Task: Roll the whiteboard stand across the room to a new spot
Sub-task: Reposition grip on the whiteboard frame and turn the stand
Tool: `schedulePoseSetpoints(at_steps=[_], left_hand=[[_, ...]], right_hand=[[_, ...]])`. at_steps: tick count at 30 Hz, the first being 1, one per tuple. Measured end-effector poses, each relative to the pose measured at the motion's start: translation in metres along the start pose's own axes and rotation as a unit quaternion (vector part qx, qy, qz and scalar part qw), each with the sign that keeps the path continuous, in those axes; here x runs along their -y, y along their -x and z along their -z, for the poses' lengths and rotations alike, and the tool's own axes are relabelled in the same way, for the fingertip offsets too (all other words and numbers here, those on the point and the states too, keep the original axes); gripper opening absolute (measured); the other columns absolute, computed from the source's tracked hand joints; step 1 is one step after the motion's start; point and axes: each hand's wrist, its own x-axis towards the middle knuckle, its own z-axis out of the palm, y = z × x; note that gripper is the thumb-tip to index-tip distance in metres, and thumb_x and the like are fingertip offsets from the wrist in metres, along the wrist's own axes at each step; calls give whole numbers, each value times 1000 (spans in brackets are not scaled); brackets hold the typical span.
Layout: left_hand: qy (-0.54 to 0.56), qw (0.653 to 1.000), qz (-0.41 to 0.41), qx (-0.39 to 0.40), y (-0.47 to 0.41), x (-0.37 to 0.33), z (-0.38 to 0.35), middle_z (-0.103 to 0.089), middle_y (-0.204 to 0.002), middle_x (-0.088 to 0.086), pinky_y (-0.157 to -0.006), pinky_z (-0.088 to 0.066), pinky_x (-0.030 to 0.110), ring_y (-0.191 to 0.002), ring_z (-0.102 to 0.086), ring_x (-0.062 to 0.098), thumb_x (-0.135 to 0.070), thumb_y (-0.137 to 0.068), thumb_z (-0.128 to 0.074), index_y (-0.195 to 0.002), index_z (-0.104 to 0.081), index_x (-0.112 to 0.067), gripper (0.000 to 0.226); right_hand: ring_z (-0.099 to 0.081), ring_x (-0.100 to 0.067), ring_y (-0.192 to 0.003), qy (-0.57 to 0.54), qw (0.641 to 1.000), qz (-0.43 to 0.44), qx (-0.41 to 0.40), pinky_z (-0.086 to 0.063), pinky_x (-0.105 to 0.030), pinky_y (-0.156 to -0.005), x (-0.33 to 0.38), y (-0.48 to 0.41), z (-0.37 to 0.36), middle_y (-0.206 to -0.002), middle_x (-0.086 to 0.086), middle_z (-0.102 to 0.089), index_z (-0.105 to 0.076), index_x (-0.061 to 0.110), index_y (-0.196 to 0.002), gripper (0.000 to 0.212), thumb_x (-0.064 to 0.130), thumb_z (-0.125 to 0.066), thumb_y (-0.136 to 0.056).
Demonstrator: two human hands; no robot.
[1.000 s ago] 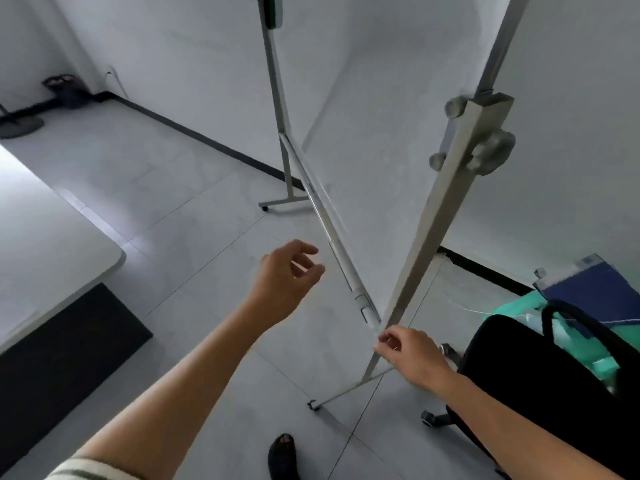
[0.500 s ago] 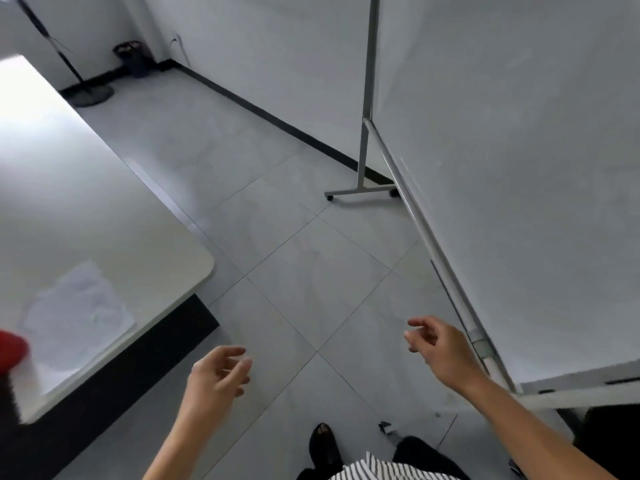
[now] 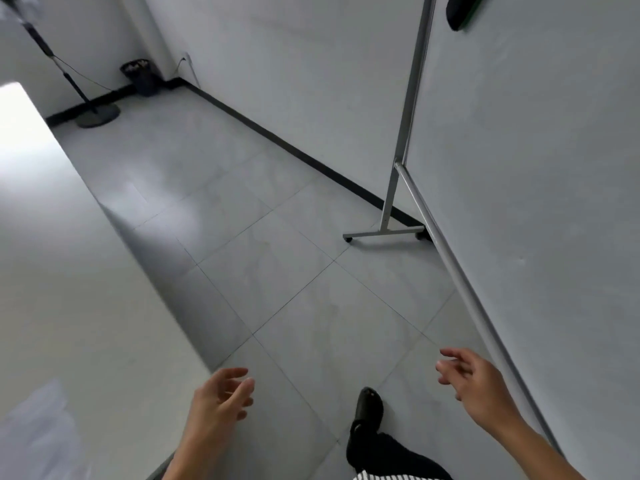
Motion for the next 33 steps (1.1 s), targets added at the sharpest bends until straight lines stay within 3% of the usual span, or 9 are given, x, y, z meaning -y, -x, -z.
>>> schedulePoseSetpoints(at_steps=[5, 12, 16, 20, 22, 26, 30, 33], left_hand=[[-6, 999, -42, 19, -106, -99, -20, -70, -82, 20, -60, -54, 37, -67, -67, 29, -4, -87, -64, -92, -66, -10, 8], [-4, 995, -80, 66, -245, -209, -53, -71, -83, 18, -60, -55, 34, -70, -69, 26, -6, -88, -64, -96, -66, -11, 10], [-7, 989, -92, 118, -349, -274, -68, -71, -87, 24, -57, -55, 31, -68, -70, 24, -8, -86, -67, -94, -66, -10, 9], [-32, 974, -124, 187, -447, -364, -86, -71, -91, 22, -63, -58, 33, -72, -71, 23, -17, -82, -72, -99, -67, -12, 19], [-65, 956, -166, 233, -489, -418, -101, -72, -91, 15, -70, -60, 35, -81, -72, 24, -15, -86, -68, -104, -66, -13, 18], [-109, 903, -255, 328, -550, -527, -163, -70, -93, 2, -78, -57, 33, -90, -68, 22, -19, -85, -69, -109, -63, -19, 25], [-141, 843, -333, 399, -586, -619, -252, -62, -119, -1, -88, -51, 28, -110, -62, 14, -30, -80, -74, -129, -52, -21, 54], [-126, 799, -373, 454, -597, -678, -318, -53, -132, -3, -90, -47, 25, -120, -53, 13, -30, -77, -77, -139, -40, -24, 72]], right_hand=[[-72, -7, -72, -14, 999, 29, -8, -51, -28, -64, 79, -109, 3, -83, 2, -74, -63, 18, -108, 21, 23, -66, -87], [-71, -11, -78, -25, 997, 61, -38, -57, -37, -72, 181, -243, 13, -85, 3, -73, -59, 29, -107, 20, 25, -65, -87], [-71, -9, -76, -47, 994, 36, -92, -58, -37, -70, 211, -318, 4, -87, 3, -72, -59, 27, -107, 20, 23, -65, -88], [-70, -2, -71, -86, 985, -19, -147, -56, -37, -70, 239, -377, -18, -84, 4, -74, -62, 26, -105, 19, 23, -66, -87], [-72, -7, -70, -106, 979, -40, -172, -53, -38, -69, 258, -406, -31, -76, 4, -75, -64, 26, -102, 20, 22, -69, -84], [-73, -15, -74, -145, 964, -66, -213, -52, -38, -68, 298, -457, -43, -82, 19, -72, -61, 40, -92, 24, 21, -71, -82], [-72, -14, -72, -144, 952, -70, -262, -50, -31, -58, 325, -510, -30, -81, 18, -72, -62, 46, -90, 30, 19, -72, -82], [-71, -3, -72, -127, 944, -57, -299, -52, -30, -62, 340, -556, -9, -84, 25, -70, -60, 45, -92, 26, 23, -70, -83]])
